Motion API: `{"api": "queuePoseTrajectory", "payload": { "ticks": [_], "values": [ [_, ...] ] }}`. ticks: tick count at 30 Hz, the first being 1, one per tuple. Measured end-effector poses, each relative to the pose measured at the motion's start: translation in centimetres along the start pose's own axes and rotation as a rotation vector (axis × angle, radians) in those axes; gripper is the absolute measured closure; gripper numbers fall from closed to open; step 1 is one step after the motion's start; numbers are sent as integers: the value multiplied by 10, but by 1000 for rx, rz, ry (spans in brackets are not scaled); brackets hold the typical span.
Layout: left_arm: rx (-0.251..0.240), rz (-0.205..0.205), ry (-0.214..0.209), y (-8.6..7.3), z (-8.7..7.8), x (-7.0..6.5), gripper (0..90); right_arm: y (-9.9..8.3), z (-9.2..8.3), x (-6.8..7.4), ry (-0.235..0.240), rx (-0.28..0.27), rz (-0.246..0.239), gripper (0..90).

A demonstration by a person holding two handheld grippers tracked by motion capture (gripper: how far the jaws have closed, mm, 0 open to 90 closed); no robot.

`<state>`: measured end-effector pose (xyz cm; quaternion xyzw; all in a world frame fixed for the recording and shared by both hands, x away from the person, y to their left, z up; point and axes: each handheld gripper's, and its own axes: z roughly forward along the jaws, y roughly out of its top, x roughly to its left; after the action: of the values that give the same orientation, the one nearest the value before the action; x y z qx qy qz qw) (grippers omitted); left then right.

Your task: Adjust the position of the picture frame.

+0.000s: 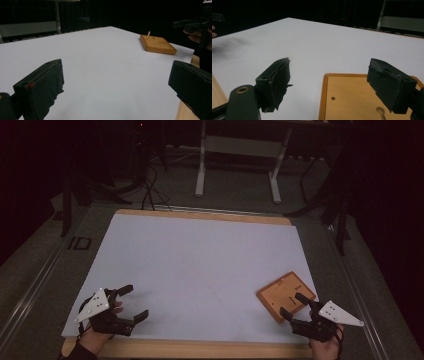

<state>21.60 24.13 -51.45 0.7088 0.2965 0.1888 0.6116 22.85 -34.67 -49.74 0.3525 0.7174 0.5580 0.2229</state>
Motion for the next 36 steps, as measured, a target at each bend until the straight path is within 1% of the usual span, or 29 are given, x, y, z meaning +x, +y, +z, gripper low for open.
{"api": "queuePoseTrajectory", "payload": {
  "ticks": [2, 4, 5, 7, 9, 12, 14, 15, 16, 18, 20, 22, 23, 25, 26, 28, 30, 31, 32, 34, 35, 36],
  "values": [
    [9, 9, -5, 0, 1, -3, 5, 2, -1, 1, -5, -1, -4, 181],
    [19, 16, -7, 0, 3, -4, 5, 4, 0, 3, -2, 8, -16, 144],
    [19, 13, -10, 1, 4, -5, 5, 5, 0, 3, 3, 17, -18, 140],
    [24, 14, -9, 2, 5, -7, 4, 6, 1, 4, 3, 13, -28, 136],
    [24, 19, -17, 2, 7, -9, 5, 8, 1, 4, 22, -6, -35, 136],
    [27, 11, -37, 3, 12, -11, 5, 14, 0, 5, 16, -4, -41, 133],
    [32, 25, -41, 3, 15, -12, 5, 18, 0, 4, 15, 2, -52, 127],
    [32, 24, -43, 3, 16, -12, 5, 20, 1, 2, 10, 6, -54, 125],
    [34, 22, -47, 3, 18, -12, 5, 22, 1, 1, 19, 2, -45, 115],
    [30, 21, -49, 4, 20, -12, 5, 26, 3, -1, 7, 5, -40, 108],
    [32, 21, -54, 4, 22, -12, 5, 29, 4, -3, 5, 6, -54, 106],
    [33, 21, -56, 4, 24, -13, 5, 31, 5, -4, 8, 9, -45, 105],
    [38, 23, -62, 4, 26, -13, 5, 34, 7, -7, -8, 30, -44, 106],
    [41, 25, -60, 4, 27, -13, 5, 35, 8, -8, -13, 33, -42, 106],
    [40, 22, -63, 5, 28, -12, 5, 38, 10, -11, -26, 43, -34, 106],
    [39, 18, -66, 5, 29, -12, 4, 39, 14, -15, -44, 60, -35, 106],
    [41, 15, -66, 5, 29, -12, 5, 39, 16, -16, -43, 70, -39, 108],
    [41, 15, -66, 4, 30, -12, 5, 40, 18, -18, -47, 80, -38, 141],
    [43, 18, -64, 4, 30, -12, 5, 40, 23, -23, -51, 87, -34, 142],
    [43, 18, -66, 4, 30, -12, 5, 39, 25, -25, -53, 91, -32, 143],
    [42, 18, -64, 4, 30, -12, 5, 39, 30, -31, -68, 101, -33, 162],
    [42, 18, -64, 4, 30, -12, 5, 39, 30, -31, -68, 101, -33, 162]
  ]
}}
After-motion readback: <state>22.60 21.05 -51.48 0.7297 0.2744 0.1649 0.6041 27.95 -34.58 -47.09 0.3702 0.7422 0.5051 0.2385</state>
